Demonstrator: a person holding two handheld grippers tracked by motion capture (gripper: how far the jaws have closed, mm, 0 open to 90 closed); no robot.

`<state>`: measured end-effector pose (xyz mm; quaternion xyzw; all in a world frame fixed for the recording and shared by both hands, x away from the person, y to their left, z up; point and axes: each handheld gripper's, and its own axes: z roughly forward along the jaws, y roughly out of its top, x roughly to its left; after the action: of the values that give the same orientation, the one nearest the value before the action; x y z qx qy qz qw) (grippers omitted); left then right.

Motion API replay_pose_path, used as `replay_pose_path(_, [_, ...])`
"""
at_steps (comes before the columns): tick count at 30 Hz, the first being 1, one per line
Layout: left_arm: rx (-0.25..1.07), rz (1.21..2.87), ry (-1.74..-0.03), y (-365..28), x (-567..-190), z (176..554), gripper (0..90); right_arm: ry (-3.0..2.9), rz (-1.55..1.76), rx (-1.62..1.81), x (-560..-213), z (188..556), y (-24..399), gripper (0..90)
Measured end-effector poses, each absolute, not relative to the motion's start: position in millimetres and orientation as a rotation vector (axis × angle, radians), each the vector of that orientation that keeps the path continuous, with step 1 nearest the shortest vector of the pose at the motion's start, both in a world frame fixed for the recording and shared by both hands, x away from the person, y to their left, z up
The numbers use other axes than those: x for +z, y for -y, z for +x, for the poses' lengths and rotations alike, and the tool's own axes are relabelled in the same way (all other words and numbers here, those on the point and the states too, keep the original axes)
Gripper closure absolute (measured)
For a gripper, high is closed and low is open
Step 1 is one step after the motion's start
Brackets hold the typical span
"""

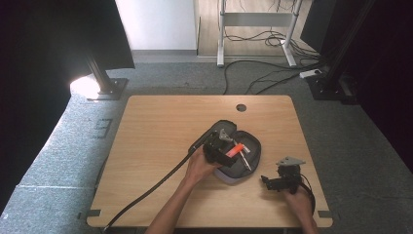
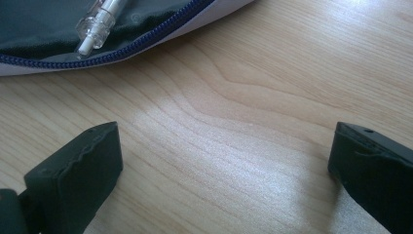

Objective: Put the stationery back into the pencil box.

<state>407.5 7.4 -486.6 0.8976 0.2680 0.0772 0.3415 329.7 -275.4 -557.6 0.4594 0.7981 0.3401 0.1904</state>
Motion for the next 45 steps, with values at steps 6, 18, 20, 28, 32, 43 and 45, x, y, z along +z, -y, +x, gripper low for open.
replay_pose_path(6, [0.188,2.313,-0.694,-14.8,-479.8,405.2,7.6,-2.243,1.291,0.956,-557.5,329.7,275.4,0.0])
replay_pose_path(18, [0.227,2.294,-0.664,-34.2,-462.5,395.2,0.3,-2.242,1.294,0.956,-557.5,329.7,275.3,0.0])
replay_pose_path(20, [0.234,2.287,-0.66,-36.6,-460.6,393.2,0.0,-2.242,1.294,0.956,-557.5,329.6,275.2,0.0])
replay_pose_path(28, [0.288,2.257,-0.643,-55.3,-449.6,384.0,0.0,-2.241,1.296,0.956,-557.5,329.6,275.2,0.0])
replay_pose_path(32, [0.31,2.245,-0.646,-63.8,-445.6,380.7,0.0,-2.241,1.296,0.956,-557.4,329.7,275.2,0.0])
replay_pose_path(43, [0.35,2.224,-0.658,-90.2,-440.2,370.9,0.0,-2.242,1.295,0.956,-557.4,329.7,275.2,0.0])
replay_pose_path(45, [0.355,2.215,-0.666,-98.1,-440.4,368.1,0.0,-2.242,1.296,0.956,-557.4,329.7,275.2,0.0])
